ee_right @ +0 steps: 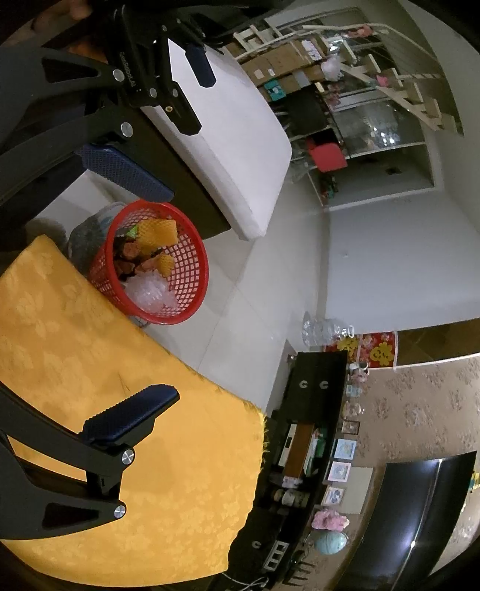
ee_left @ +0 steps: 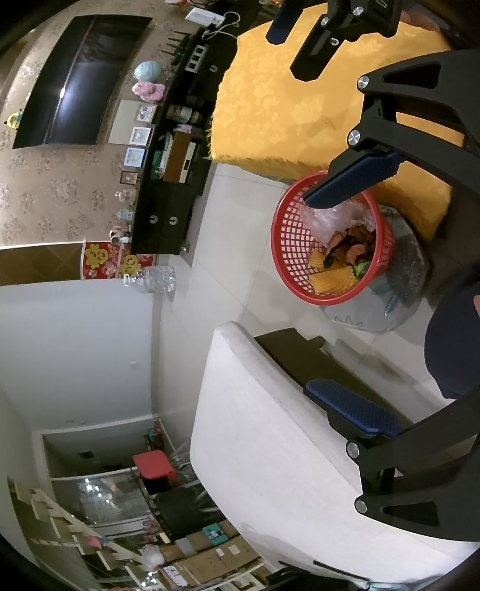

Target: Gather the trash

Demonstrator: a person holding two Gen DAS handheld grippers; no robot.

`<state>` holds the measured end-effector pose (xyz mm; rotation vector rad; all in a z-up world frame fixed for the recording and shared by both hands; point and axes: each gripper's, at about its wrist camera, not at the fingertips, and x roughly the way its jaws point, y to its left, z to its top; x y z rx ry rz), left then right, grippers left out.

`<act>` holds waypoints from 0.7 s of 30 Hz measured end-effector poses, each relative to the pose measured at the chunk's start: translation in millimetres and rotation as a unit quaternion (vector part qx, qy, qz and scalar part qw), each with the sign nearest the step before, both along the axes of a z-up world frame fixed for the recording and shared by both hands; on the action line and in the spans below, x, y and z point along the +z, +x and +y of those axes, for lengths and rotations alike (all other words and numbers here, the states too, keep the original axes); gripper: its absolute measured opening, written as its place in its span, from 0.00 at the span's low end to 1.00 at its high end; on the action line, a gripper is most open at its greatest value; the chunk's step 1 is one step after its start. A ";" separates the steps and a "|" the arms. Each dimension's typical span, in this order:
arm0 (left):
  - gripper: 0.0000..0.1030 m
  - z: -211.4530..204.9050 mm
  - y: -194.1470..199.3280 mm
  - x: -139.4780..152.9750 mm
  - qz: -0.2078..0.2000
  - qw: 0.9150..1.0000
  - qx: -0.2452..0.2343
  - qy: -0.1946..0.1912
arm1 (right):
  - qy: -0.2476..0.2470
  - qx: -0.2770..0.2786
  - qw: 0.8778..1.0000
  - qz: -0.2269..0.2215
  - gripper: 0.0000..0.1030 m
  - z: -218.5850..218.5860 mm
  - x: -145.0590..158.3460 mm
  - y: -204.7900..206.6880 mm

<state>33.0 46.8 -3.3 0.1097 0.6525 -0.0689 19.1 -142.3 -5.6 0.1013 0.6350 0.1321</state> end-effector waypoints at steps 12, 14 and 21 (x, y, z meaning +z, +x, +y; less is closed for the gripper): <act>0.88 -0.5 -0.8 -4.9 0.005 1.000 0.000 0.000 | 0.000 0.004 1.000 0.005 0.93 2.6 -4.1 2.8; 0.88 -0.3 0.0 -5.9 0.006 1.000 -0.001 0.001 | 0.000 0.006 1.000 0.006 0.93 3.0 -5.3 3.6; 0.88 -1.9 4.7 -10.5 0.012 1.000 -0.002 0.001 | -0.002 0.004 1.000 0.009 0.93 4.4 -7.8 3.4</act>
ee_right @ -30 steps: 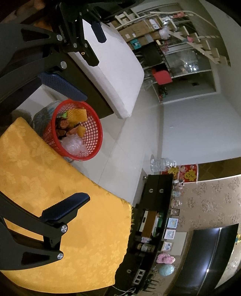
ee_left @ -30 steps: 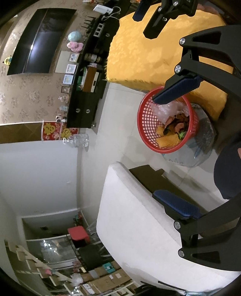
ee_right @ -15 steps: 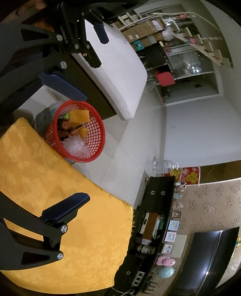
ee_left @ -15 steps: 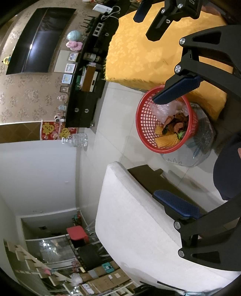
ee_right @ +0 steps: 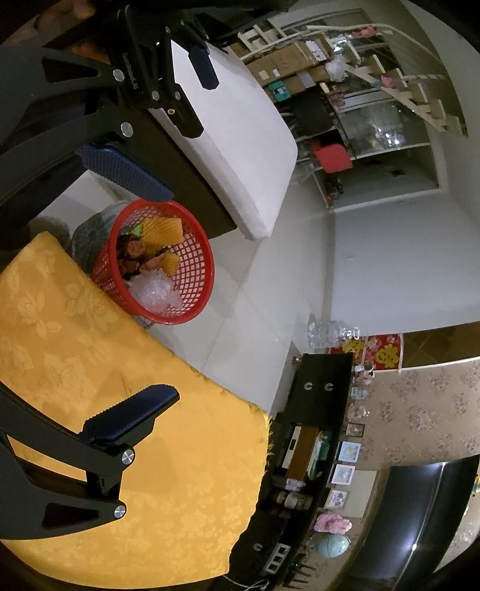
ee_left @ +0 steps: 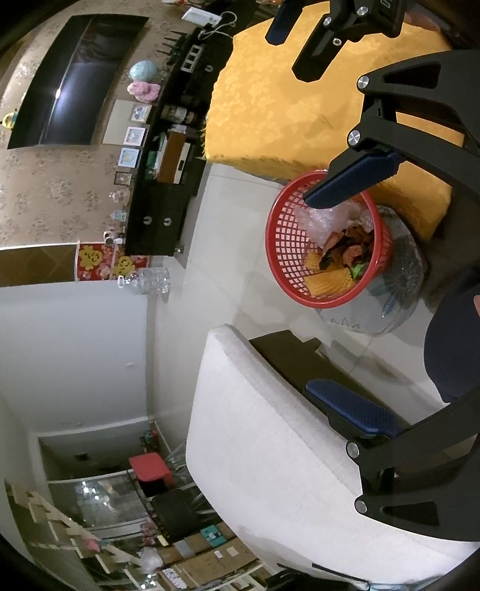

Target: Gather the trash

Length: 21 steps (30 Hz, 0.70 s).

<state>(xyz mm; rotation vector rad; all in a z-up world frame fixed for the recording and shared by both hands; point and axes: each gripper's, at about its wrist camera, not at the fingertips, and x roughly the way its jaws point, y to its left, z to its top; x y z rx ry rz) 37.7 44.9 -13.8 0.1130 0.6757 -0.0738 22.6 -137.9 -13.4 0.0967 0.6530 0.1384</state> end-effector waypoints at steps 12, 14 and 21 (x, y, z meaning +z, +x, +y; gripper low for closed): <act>0.88 -0.7 3.7 -3.7 0.007 1.000 -0.002 0.001 | 0.000 -0.002 1.000 0.007 0.93 -1.6 -4.8 3.2; 0.88 -0.7 4.2 -4.8 0.008 1.000 -0.002 0.001 | 0.000 -0.003 1.000 0.008 0.93 -1.9 -6.1 2.8; 0.88 -0.3 6.0 -7.4 0.012 1.000 -0.002 0.000 | 0.000 -0.003 1.000 0.010 0.93 -2.3 -8.2 3.3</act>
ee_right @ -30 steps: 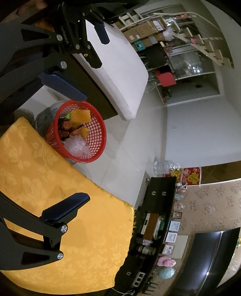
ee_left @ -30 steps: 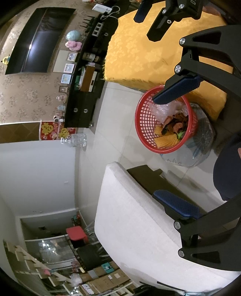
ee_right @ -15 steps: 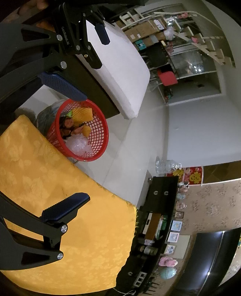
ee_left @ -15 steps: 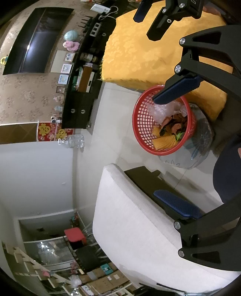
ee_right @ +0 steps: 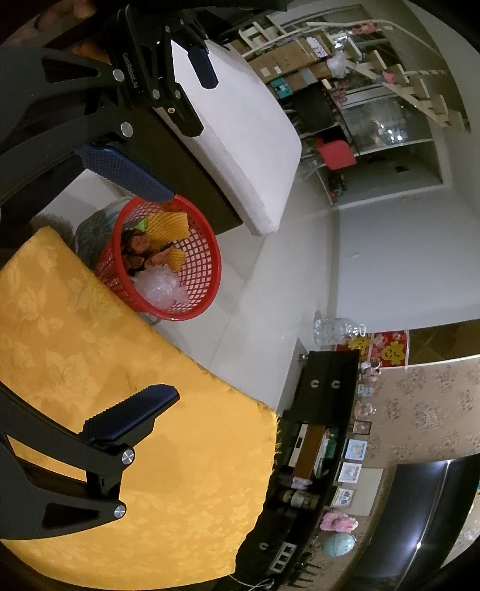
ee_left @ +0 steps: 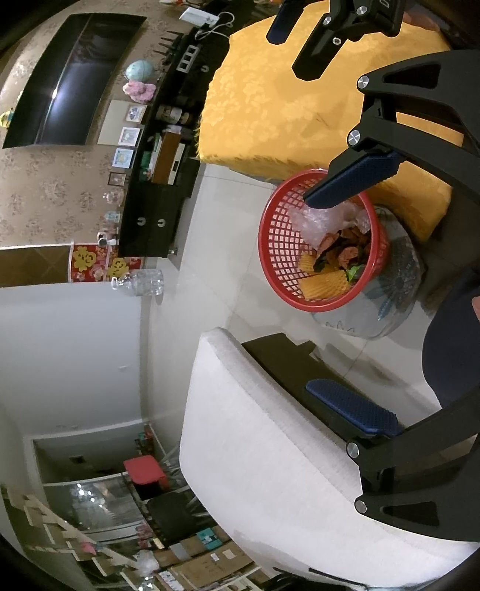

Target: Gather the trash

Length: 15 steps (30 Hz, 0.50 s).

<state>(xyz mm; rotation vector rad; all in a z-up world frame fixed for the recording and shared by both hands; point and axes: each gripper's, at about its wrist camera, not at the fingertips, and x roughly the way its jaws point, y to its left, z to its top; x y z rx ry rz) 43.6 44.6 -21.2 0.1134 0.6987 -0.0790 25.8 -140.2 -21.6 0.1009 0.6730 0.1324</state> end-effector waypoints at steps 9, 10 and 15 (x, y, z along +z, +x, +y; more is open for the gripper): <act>0.88 -1.8 0.5 -1.7 -0.003 1.000 -0.001 0.005 | 0.000 0.000 1.000 0.001 0.93 -0.5 -0.4 0.3; 0.88 -2.1 -0.1 -1.3 -0.003 1.000 0.000 0.005 | 0.000 0.000 1.000 0.001 0.93 -0.6 0.4 0.8; 0.88 -3.0 -0.4 -2.7 -0.002 1.000 0.000 0.005 | 0.002 -0.003 1.000 0.003 0.93 -0.8 -6.2 -0.9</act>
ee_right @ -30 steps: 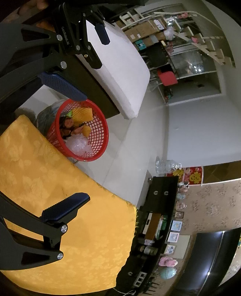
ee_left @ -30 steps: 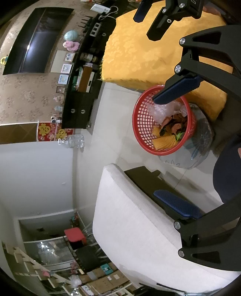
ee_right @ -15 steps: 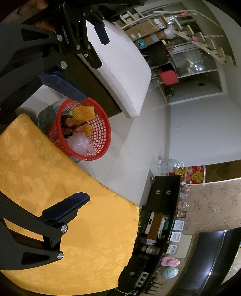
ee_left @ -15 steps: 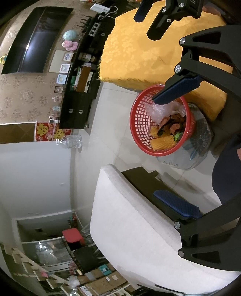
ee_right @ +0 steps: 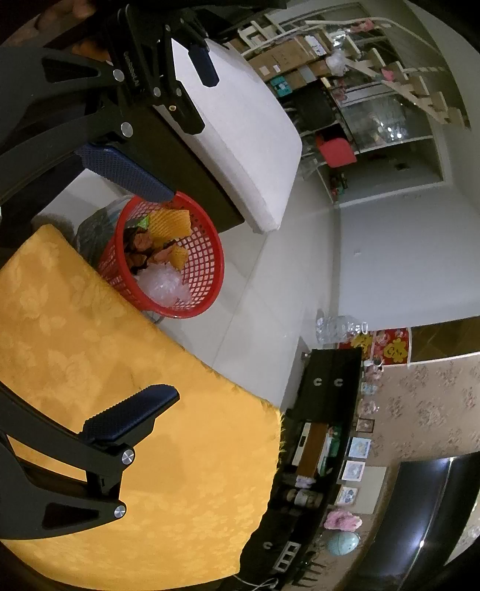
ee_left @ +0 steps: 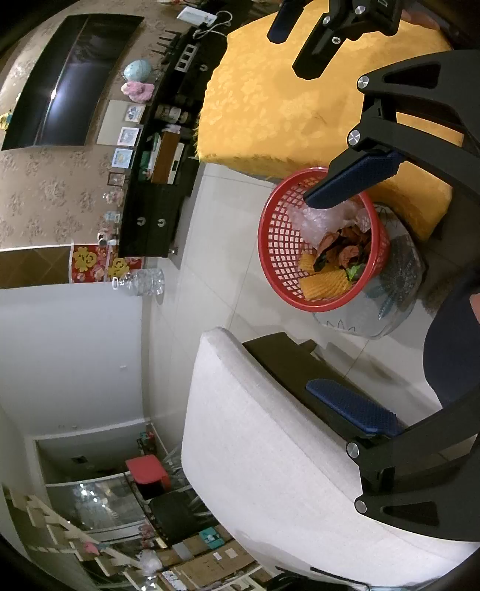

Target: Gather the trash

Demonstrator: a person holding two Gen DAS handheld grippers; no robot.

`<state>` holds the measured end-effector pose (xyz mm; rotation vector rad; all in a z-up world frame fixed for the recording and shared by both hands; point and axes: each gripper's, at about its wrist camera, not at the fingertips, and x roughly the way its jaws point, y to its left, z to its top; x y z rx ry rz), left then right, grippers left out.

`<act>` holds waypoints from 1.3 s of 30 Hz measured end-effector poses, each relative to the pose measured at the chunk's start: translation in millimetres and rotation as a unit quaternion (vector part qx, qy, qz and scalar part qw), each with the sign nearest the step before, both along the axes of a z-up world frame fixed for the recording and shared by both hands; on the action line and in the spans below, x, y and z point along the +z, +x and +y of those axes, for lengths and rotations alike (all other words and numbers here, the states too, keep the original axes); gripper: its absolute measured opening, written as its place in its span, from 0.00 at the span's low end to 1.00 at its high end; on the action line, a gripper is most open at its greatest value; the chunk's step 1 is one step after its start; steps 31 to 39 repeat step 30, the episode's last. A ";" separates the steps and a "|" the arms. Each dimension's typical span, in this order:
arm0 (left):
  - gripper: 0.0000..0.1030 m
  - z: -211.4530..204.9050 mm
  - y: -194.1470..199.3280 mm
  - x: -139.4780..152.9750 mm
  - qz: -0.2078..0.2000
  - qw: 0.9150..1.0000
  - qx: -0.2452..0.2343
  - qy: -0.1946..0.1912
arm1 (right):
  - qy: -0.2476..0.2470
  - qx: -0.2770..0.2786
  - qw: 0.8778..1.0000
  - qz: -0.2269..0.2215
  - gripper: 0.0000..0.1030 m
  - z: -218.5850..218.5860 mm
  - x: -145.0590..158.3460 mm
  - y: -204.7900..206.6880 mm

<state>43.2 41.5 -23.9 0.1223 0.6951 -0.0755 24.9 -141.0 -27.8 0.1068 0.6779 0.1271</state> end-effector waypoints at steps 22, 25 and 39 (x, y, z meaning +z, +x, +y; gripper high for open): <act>0.88 -15.5 6.1 -19.2 0.030 0.999 -0.025 0.006 | -0.002 -0.094 0.995 0.032 0.93 -85.6 -34.5 -18.6; 0.88 -22.0 10.1 -25.7 0.044 0.999 -0.027 0.008 | -0.008 -0.164 0.984 0.065 0.93 -147.7 -57.4 -31.3; 0.88 -37.2 11.4 -32.8 0.053 0.998 -0.036 0.028 | -0.061 -0.311 0.937 0.147 0.93 -288.5 -111.5 -63.4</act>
